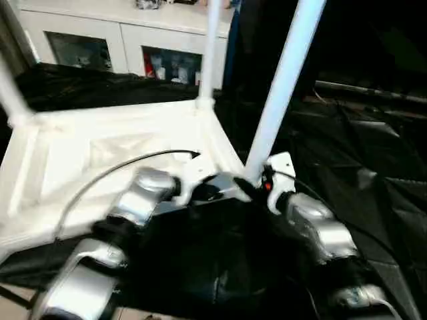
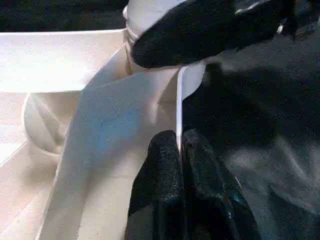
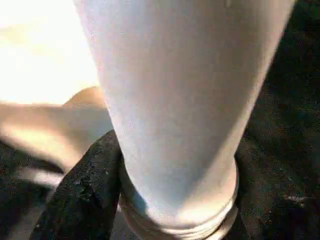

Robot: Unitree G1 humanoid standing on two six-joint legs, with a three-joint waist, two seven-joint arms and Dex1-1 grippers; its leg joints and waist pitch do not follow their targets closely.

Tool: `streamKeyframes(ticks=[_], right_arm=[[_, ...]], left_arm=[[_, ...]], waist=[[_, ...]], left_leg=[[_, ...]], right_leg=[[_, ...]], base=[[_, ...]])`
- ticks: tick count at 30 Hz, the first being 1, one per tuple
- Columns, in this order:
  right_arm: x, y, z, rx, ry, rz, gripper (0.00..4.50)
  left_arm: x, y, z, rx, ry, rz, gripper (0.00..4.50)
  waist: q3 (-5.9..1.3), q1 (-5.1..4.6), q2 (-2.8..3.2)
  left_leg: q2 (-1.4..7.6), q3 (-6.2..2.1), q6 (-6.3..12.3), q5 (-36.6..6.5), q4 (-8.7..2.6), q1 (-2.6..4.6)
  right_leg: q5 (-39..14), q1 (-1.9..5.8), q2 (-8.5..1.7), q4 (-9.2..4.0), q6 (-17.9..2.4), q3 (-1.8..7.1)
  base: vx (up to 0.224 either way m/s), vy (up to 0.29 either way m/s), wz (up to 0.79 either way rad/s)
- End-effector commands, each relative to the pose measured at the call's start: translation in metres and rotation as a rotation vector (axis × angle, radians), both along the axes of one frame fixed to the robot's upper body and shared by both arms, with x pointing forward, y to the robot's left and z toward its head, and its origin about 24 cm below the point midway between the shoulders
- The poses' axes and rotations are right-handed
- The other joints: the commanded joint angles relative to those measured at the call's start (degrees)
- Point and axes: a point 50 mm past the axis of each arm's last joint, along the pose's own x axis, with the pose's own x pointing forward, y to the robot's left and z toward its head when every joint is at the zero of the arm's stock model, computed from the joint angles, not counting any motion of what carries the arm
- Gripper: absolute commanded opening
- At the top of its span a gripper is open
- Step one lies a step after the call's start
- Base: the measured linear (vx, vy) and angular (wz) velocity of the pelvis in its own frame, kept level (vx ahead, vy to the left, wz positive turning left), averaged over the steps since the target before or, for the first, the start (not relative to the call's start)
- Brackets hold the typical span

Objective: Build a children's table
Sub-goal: Rotate leg to tighten

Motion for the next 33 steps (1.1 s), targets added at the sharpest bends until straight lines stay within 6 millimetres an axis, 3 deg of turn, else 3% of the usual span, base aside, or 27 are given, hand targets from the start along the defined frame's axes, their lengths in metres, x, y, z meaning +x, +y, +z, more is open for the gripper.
streamKeyframes(ticks=[1,3,4,7,8,10,11,13,16,18,20,22,23,26,31,32,33], right_arm=[[-0.009,0.024,-0.024,-0.034,0.131,-0.006,2.72],[-0.008,0.031,-0.023,-0.034,0.125,-0.008,2.72],[-0.007,0.035,-0.022,-0.030,0.121,-0.007,2.72],[-0.004,0.050,-0.014,-0.029,0.071,0.056,2.72],[-0.004,0.050,-0.013,-0.027,0.060,0.072,2.72],[-0.003,0.049,-0.011,-0.016,0.049,0.090,3.27],[-0.003,0.047,-0.009,0.000,0.035,0.115,3.41],[-0.005,0.038,-0.005,-0.017,0.001,0.207,3.41],[-0.010,0.025,-0.001,-0.039,-0.022,0.324,3.70],[-0.015,0.016,0.003,-0.046,-0.037,0.412,3.96],[-0.019,0.008,0.008,-0.042,-0.056,0.463,3.96],[-0.026,-0.001,0.013,-0.041,-0.069,0.563,3.96],[-0.027,-0.002,0.013,-0.042,-0.069,0.572,3.96],[-0.037,-0.012,0.019,-0.029,-0.059,0.690,3.96],[-0.043,-0.017,0.022,-0.039,-0.057,0.760,3.96],[-0.047,-0.018,0.024,-0.035,-0.043,0.806,3.96],[-0.048,-0.018,0.024,-0.034,-0.037,0.825,3.96]], left_arm=[[-0.008,-0.032,-0.010,-0.005,0.038,-0.005,0.00],[-0.009,-0.039,-0.010,-0.012,0.039,-0.011,0.00],[-0.009,-0.042,-0.010,-0.014,0.035,-0.014,0.00],[-0.006,-0.045,-0.008,-0.020,0.014,-0.020,0.00],[-0.006,-0.043,-0.007,-0.018,0.011,-0.028,0.00],[-0.006,-0.041,-0.006,-0.014,0.011,-0.034,0.00],[-0.005,-0.037,-0.006,-0.007,0.017,-0.037,0.00],[-0.005,-0.030,-0.005,0.001,0.021,-0.055,0.00],[-0.006,-0.022,-0.003,-0.007,0.035,-0.097,0.00],[-0.007,-0.015,-0.002,-0.008,0.034,-0.144,0.00],[-0.007,-0.007,-0.002,0.009,0.034,-0.151,0.00],[-0.008,0.004,0.000,0.011,0.032,-0.190,0.00],[-0.008,0.005,0.000,0.009,0.036,-0.196,0.00],[-0.020,0.017,0.005,-0.031,0.097,-0.346,0.00],[-0.026,0.023,0.008,-0.036,0.143,-0.417,0.00],[-0.027,0.027,0.011,-0.038,0.158,-0.443,0.00],[-0.027,0.028,0.011,-0.036,0.162,-0.451,0.00]], waist=[[-2.32,-0.13,0.35],[-2.35,0.08,0.50],[-2.38,-0.01,0.02],[-2.45,0.10,0.32],[-2.47,0.06,0.54],[-2.50,0.03,0.44],[-2.48,0.00,0.78],[-2.53,0.04,0.77],[-2.70,0.13,0.89],[-2.80,0.43,0.21],[-3.00,0.50,0.06],[-3.04,0.75,0.55],[-3.02,0.68,0.42],[-2.95,0.66,1.17],[-2.76,0.76,1.14],[-2.73,0.81,0.32],[-2.75,1.20,0.73]], left_leg=[[1.28,-0.29,-2.51,-17.0,-4.37,0.67],[1.24,-0.33,-2.19,-17.6,-4.37,0.73],[1.19,-0.29,-1.93,-17.5,-4.36,0.51],[1.16,-0.42,-1.65,-17.7,-4.52,0.47],[1.20,-0.50,-1.76,-18.3,-4.60,0.35],[1.21,-0.50,-1.68,-18.6,-4.64,0.32],[1.19,-0.54,-1.66,-19.0,-4.70,0.27],[1.15,-0.53,-1.36,-18.6,-4.69,0.14],[1.26,-0.45,-0.72,-16.5,-4.55,0.00],[1.22,-0.19,0.63,-14.0,-4.22,-0.07],[1.20,-0.22,1.76,-10.6,-4.01,-0.37],[1.17,-0.20,2.93,-8.4,-3.73,-0.41],[1.27,-0.05,3.24,-8.4,-3.66,-0.30],[1.36,-0.20,2.67,-10.3,-3.85,-0.13],[1.57,0.04,2.85,-10.1,-3.80,0.01],[1.49,0.13,3.02,-9.7,-3.76,-0.05],[1.53,0.04,3.14,-9.2,-3.78,-0.03]], right_leg=[[-17.5,1.05,-3.57,-5.20,-9.4,2.20],[-18.6,0.93,-3.58,-5.49,-8.5,2.21],[-18.5,1.03,-3.50,-5.51,-8.2,2.21],[-18.6,0.97,-3.46,-5.53,-7.3,2.14],[-19.1,1.02,-3.58,-5.58,-7.2,2.10],[-19.2,1.02,-3.49,-5.63,-7.0,2.08],[-19.1,1.03,-3.46,-5.71,-7.1,2.07],[-18.4,1.18,-3.44,-5.66,-7.2,2.06],[-13.6,1.50,-3.35,-5.24,-8.5,2.06],[-10.0,1.81,-3.25,-4.92,-9.1,2.06],[-5.1,2.25,-3.22,-4.32,-10.0,1.97],[-0.5,2.47,-3.25,-3.82,-11.4,1.89],[0.4,2.28,-3.27,-3.76,-12.1,1.91],[-0.5,2.47,-3.24,-3.75,-13.2,1.86],[-0.6,2.25,-3.25,-3.62,-14.6,1.92],[-1.0,2.39,-3.24,-3.72,-14.3,1.89],[-1.7,2.47,-3.35,-3.54,-14.0,1.91]], base=[[0.000,0.000,0.00],[0.000,0.000,0.00],[0.000,0.000,0.00],[0.000,0.000,0.00],[0.000,0.000,0.00],[0.000,0.000,0.00],[0.000,0.000,0.00],[0.000,0.000,0.00],[0.000,0.000,0.00],[0.000,0.000,0.00],[0.051,-0.007,0.00],[0.000,0.000,0.00],[0.000,0.000,0.00],[0.000,0.000,0.00],[0.000,0.000,0.00],[0.000,0.000,0.00],[0.000,0.000,0.00]])
